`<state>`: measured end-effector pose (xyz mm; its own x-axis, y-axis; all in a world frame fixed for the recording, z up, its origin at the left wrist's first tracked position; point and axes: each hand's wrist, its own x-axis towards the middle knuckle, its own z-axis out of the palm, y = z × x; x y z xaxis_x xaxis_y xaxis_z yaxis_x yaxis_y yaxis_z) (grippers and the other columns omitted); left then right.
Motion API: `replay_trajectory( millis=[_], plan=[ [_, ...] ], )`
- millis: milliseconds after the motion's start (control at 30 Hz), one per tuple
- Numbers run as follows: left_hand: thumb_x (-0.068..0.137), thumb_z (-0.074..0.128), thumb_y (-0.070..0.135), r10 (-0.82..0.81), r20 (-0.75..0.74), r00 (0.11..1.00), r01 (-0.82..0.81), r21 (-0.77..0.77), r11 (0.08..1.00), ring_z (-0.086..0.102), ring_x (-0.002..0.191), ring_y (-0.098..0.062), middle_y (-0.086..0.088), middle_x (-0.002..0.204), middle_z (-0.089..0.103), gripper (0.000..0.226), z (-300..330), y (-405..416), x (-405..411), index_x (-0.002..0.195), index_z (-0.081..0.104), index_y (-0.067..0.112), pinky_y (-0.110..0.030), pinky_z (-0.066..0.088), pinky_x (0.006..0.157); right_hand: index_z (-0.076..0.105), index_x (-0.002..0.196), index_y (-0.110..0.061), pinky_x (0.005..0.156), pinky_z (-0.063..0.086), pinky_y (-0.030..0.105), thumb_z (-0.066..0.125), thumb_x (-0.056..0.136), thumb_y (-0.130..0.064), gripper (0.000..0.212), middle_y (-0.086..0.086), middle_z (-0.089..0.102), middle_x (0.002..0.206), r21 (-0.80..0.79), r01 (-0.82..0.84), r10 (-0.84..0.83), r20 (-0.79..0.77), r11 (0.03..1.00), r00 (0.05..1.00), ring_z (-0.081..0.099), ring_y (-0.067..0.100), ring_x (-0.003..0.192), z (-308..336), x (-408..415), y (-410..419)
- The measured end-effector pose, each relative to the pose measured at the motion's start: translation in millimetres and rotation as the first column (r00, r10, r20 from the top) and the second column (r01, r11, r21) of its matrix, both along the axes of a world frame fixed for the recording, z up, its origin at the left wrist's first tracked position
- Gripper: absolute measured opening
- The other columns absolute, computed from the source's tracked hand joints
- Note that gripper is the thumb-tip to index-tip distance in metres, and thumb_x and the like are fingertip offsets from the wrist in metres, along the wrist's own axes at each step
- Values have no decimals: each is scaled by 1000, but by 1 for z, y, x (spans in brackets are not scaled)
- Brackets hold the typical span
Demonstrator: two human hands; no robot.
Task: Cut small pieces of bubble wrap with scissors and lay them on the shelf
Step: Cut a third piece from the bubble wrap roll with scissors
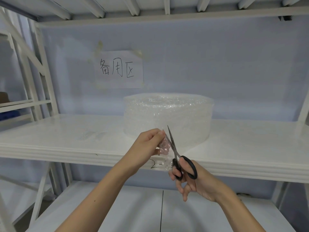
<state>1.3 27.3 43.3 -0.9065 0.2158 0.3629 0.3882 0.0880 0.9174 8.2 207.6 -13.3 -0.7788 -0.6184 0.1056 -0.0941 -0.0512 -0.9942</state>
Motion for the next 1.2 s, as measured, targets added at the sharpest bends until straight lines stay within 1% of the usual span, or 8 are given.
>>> replay_trajectory(
  millis=[200,300,567,733,867,967,1100,1200],
  plan=[
    [102,48,23,6,-29,1000,-6,-16,1000,53,76,-14,-10,80,54,34,-4,-1,-5,84,56,-5,-21,53,72,50,89,-6,43,52,29,71,60,-72,75,9,52,79,10,8,-8,-3,1000,1000,50,21,50,20,-5,-5],
    [102,47,20,14,-49,999,-13,19,1000,56,73,-16,-13,78,58,33,-5,0,-5,78,58,0,-22,56,71,46,74,-8,41,51,27,69,61,-73,70,5,51,75,22,20,-19,-41,1000,999,48,20,49,25,-5,-7],
    [102,48,16,32,-105,994,-30,25,999,58,66,-18,-7,69,60,31,-9,0,-5,75,58,4,-29,54,69,54,63,-12,36,48,25,65,71,-59,50,2,48,63,19,126,-124,-87,992,988,47,16,42,23,-8,-16],
    [102,46,13,-25,-115,993,20,-40,999,57,60,-13,-7,67,58,33,-12,-1,-3,80,56,-11,-26,52,66,60,83,2,38,48,25,67,63,-74,79,15,46,64,21,122,-118,-123,992,985,48,17,45,29,-9,-17],
    [102,47,13,-20,-122,992,15,-42,999,56,64,-17,-13,72,57,34,-12,-3,-5,84,55,-14,-28,52,67,68,63,-17,36,46,23,68,63,-72,55,4,50,53,27,137,-132,-136,990,982,48,15,38,35,-9,-20],
    [102,47,12,-17,-131,991,9,-60,998,55,66,-19,-11,71,56,33,-12,-4,-5,80,55,-11,-27,51,67,65,58,-16,34,45,24,64,70,-64,49,5,48,57,34,153,-148,-134,988,980,46,15,38,38,-9,-19],
    [101,47,10,-17,-144,989,7,-67,998,57,65,-18,-16,74,60,30,-14,-3,-3,87,57,-15,-25,51,65,60,78,-4,32,32,18,64,72,-66,62,16,46,75,37,168,-162,-127,985,979,40,15,38,43,-10,-20],
    [101,47,9,-14,-155,988,4,-67,998,56,64,-17,-12,71,60,29,-13,-5,-3,81,57,-11,-26,50,65,51,69,-6,36,22,18,65,67,-73,68,16,43,59,68,211,-199,-150,975,968,31,17,37,47,-11,-22]
  ],
)
